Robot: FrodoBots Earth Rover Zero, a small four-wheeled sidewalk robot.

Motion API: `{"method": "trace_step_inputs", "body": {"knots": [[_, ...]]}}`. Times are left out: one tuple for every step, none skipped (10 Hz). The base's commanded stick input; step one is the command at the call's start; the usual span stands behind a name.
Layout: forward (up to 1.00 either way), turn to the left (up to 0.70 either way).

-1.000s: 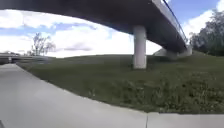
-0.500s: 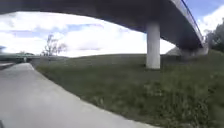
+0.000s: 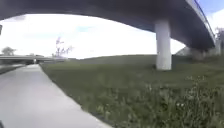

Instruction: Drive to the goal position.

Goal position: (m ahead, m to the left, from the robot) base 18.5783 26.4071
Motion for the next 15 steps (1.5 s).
{"method": "trace_step_inputs", "body": {"knots": [[0.0,0.0],[0.0,0.0],[0.0,0.0],[0.0,0.0],[-0.37,0.0],[-0.64,0.0],[-0.7,0.0],[-0.7,0.0],[-0.7,0.0],[-0.7,0.0],[-0.7,0.0],[-0.7,0.0],[-0.7,0.0],[-0.7,0.0],[-0.7,0.0]]}}
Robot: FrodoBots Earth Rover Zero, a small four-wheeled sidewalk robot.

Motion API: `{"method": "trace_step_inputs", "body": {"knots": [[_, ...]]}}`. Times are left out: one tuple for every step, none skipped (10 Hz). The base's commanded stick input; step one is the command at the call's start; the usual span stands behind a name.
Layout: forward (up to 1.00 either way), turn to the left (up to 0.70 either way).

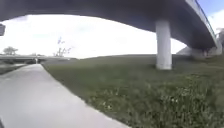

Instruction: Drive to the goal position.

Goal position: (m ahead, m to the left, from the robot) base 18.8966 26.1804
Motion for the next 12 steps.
{"method": "trace_step_inputs", "body": {"knots": [[-0.7,0.0],[-0.7,0.0],[-0.7,0.0],[-0.7,0.0],[-0.7,0.0],[-0.7,0.0],[-0.7,0.0],[-0.7,0.0],[-0.38,0.0],[0.0,0.0],[0.0,0.0],[0.35,0.14]]}}
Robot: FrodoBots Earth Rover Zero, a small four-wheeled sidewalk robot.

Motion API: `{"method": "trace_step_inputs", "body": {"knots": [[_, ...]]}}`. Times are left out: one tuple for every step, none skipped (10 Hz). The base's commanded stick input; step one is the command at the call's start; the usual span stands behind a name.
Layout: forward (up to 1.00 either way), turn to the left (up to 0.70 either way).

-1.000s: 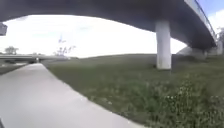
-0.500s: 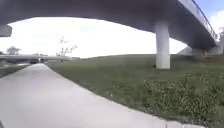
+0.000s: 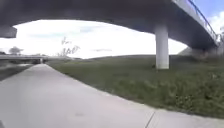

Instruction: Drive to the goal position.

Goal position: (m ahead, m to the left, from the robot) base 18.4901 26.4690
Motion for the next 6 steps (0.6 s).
{"method": "trace_step_inputs", "body": {"knots": [[0.54,0.19],[0.7,0.26],[0.7,0.34],[0.7,0.35],[0.7,0.35],[0.7,0.35]]}}
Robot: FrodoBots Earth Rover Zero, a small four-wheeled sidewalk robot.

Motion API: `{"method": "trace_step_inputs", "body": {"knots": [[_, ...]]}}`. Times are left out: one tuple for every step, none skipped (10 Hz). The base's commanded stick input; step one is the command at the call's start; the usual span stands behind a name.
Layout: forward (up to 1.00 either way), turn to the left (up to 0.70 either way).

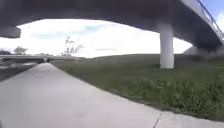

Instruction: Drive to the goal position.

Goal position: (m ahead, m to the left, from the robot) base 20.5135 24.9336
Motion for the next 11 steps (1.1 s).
{"method": "trace_step_inputs", "body": {"knots": [[0.7,0.35],[0.7,0.35],[0.7,0.35],[0.7,0.35],[0.7,0.35],[0.7,0.35],[0.7,0.35],[0.7,0.35],[0.7,0.35],[0.7,0.35],[0.7,0.35]]}}
